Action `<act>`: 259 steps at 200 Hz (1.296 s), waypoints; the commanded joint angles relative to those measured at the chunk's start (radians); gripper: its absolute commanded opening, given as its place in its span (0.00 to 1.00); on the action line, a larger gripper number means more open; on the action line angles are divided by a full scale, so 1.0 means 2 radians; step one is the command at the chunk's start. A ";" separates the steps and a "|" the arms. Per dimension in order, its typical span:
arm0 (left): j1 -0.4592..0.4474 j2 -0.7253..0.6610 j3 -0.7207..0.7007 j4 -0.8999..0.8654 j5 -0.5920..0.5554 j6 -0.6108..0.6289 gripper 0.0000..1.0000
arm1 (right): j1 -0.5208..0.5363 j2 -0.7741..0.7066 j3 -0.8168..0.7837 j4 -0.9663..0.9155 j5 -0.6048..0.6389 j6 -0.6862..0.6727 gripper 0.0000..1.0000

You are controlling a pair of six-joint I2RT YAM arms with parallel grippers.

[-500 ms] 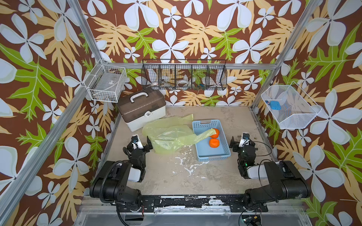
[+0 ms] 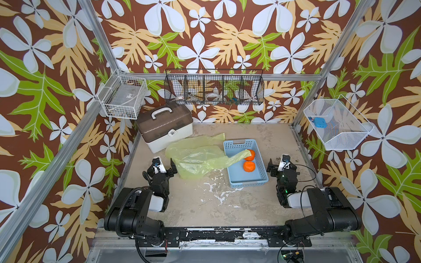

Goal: Place the oranges into plastic bags & tie knots
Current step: Open the plastic bag at the center of the board.

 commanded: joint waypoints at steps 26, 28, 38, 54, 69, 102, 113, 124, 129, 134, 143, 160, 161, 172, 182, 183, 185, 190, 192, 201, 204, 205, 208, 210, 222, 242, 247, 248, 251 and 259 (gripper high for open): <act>0.001 -0.030 -0.010 -0.001 -0.021 -0.015 1.00 | 0.000 -0.006 -0.003 0.015 0.006 0.006 1.00; 0.001 -0.030 -0.011 -0.001 -0.021 -0.015 1.00 | 0.000 -0.008 -0.003 0.013 0.010 0.008 0.99; 0.001 -0.032 -0.010 -0.001 -0.018 -0.011 1.00 | 0.000 -0.025 0.003 -0.010 0.030 0.017 1.00; -0.003 -0.037 -0.007 -0.006 -0.015 -0.003 1.00 | 0.000 -0.058 0.021 -0.071 0.044 0.023 0.99; -0.010 -0.068 0.012 -0.059 -0.074 -0.018 1.00 | 0.000 -0.082 0.036 -0.113 0.055 0.028 1.00; -0.005 -0.165 0.086 -0.238 -0.147 -0.042 1.00 | 0.000 -0.132 0.104 -0.271 0.080 0.087 1.00; -0.006 -0.185 0.121 -0.316 -0.157 -0.054 1.00 | 0.000 -0.145 0.144 -0.339 0.085 0.119 1.00; -0.007 -0.194 0.162 -0.400 -0.160 -0.082 1.00 | -0.001 -0.159 0.180 -0.410 0.112 0.182 1.00; -0.006 -0.197 0.183 -0.441 -0.146 -0.092 1.00 | -0.005 -0.167 0.197 -0.449 0.113 0.215 1.00; -0.010 -0.199 0.204 -0.475 -0.129 -0.095 1.00 | -0.012 -0.174 0.210 -0.476 0.087 0.230 0.99; -0.020 -0.198 0.239 -0.523 -0.102 -0.101 1.00 | -0.020 -0.187 0.226 -0.500 0.031 0.240 0.99; -0.047 -0.173 0.321 -0.613 -0.031 -0.110 1.00 | -0.021 -0.203 0.252 -0.530 -0.057 0.236 1.00; -0.049 -0.170 0.327 -0.619 -0.027 -0.111 1.00 | -0.021 -0.204 0.254 -0.533 -0.063 0.235 1.00; -0.075 -0.135 0.395 -0.682 0.003 -0.120 1.00 | -0.020 -0.200 0.280 -0.569 -0.107 0.229 1.00; -0.104 -0.101 0.448 -0.716 0.026 -0.119 1.00 | -0.018 -0.189 0.304 -0.605 -0.141 0.220 1.00; -0.108 -0.096 0.453 -0.719 0.029 -0.119 1.00 | -0.018 -0.187 0.306 -0.608 -0.145 0.219 0.99; -0.114 -0.090 0.464 -0.723 0.033 -0.118 1.00 | -0.018 -0.185 0.310 -0.614 -0.150 0.217 1.00; -0.128 -0.068 0.491 -0.739 0.046 -0.118 1.00 | -0.014 -0.179 0.319 -0.630 -0.162 0.215 1.00; -0.135 -0.058 0.502 -0.745 0.050 -0.118 1.00 | -0.012 -0.177 0.323 -0.633 -0.165 0.214 1.00; -0.161 -0.014 0.552 -0.773 0.068 -0.117 1.00 | -0.003 -0.165 0.333 -0.649 -0.193 0.211 1.00; -0.170 0.002 0.570 -0.782 0.071 -0.115 1.00 | 0.001 -0.161 0.336 -0.652 -0.200 0.211 0.99; -0.173 0.007 0.576 -0.785 0.072 -0.114 1.00 | 0.002 -0.160 0.337 -0.653 -0.202 0.212 0.99; -0.180 0.023 0.591 -0.794 0.076 -0.114 1.00 | 0.007 -0.155 0.339 -0.655 -0.212 0.215 0.99; -0.186 0.034 0.605 -0.799 0.076 -0.113 1.00 | 0.010 -0.153 0.341 -0.656 -0.217 0.217 0.99; -0.205 0.096 0.673 -0.839 0.082 -0.109 1.00 | 0.033 -0.136 0.348 -0.653 -0.251 0.226 0.98; -0.214 0.156 0.734 -0.868 0.074 -0.110 1.00 | 0.072 -0.105 0.356 -0.640 -0.278 0.249 0.98; -0.214 0.161 0.738 -0.867 0.072 -0.111 1.00 | 0.076 -0.097 0.353 -0.631 -0.290 0.259 0.98; -0.214 0.161 0.738 -0.867 0.071 -0.111 1.00 | 0.077 -0.095 0.352 -0.629 -0.293 0.261 0.98; -0.214 0.163 0.738 -0.866 0.069 -0.111 1.00 | 0.079 -0.091 0.350 -0.623 -0.301 0.268 0.98; -0.214 0.164 0.738 -0.863 0.065 -0.109 1.00 | 0.084 -0.080 0.344 -0.604 -0.319 0.284 0.97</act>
